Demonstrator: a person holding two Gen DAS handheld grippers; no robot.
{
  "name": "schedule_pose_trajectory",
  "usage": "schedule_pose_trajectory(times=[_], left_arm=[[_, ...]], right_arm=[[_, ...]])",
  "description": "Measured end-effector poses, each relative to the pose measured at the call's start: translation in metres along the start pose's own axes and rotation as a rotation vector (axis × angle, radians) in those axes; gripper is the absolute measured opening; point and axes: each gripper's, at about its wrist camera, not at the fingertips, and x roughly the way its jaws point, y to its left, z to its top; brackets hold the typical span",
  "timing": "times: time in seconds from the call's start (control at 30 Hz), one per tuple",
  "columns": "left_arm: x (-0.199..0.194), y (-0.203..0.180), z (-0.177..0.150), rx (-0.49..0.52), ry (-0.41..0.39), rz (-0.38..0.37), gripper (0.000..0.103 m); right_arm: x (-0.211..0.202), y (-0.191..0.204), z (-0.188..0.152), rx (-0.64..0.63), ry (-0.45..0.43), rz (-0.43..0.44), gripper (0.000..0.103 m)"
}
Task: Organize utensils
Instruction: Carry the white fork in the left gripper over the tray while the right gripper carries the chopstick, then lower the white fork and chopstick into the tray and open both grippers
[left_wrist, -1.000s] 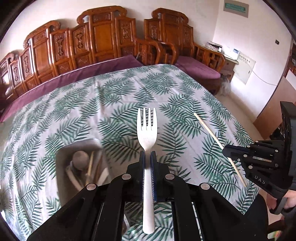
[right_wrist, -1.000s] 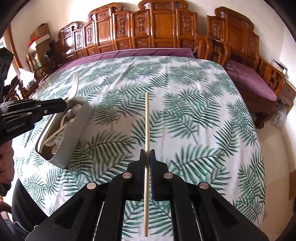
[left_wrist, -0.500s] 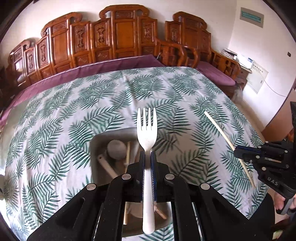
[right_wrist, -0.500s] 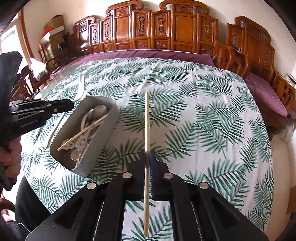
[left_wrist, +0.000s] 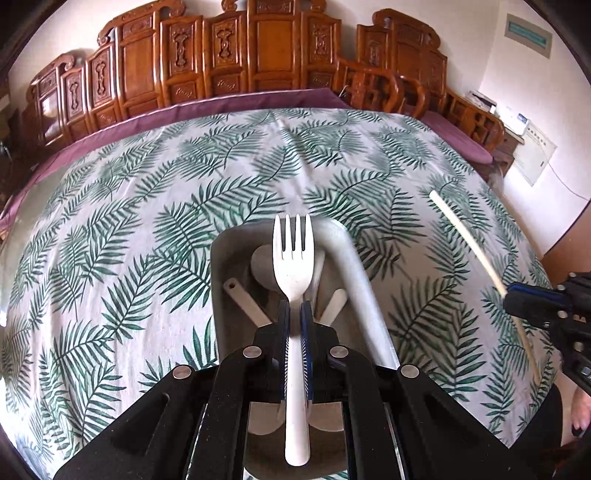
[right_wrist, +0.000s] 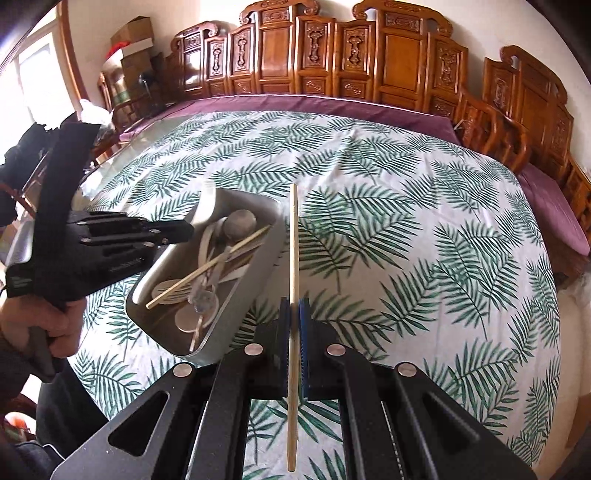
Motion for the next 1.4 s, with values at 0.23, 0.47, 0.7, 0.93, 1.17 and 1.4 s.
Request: schedule_pose_trajectory(times=[0.23, 0.47, 0.7, 0.93, 1.17, 1.4], left_arm=[[0.013, 0.011, -0.003, -0.014, 0.026, 0.016, 0.006], [0.000, 0.024, -0.003, -0.028, -0.001, 0.030, 0.008], [-0.024, 0.044, -0.009, -0.048, -0.042, 0.055, 0.016], [-0.044, 0.066, -0.017, -0.071, -0.074, 0.073, 0.035], [-0.055, 0.086, -0.027, -0.097, -0.092, 0.086, 0.052], [-0.055, 0.101, -0.035, -0.122, -0.084, 0.098, 0.053]], right_arm=[[0.008, 0.015, 0.007, -0.029, 0.014, 0.010, 0.006], [0.023, 0.028, 0.011, -0.035, 0.031, 0.032, 0.006], [0.043, 0.045, 0.018, -0.021, 0.049, 0.070, 0.006], [0.064, 0.066, 0.028, 0.007, 0.069, 0.114, 0.006], [0.091, 0.077, 0.035, 0.066, 0.109, 0.154, 0.006], [0.108, 0.086, 0.041, 0.077, 0.122, 0.138, 0.006]])
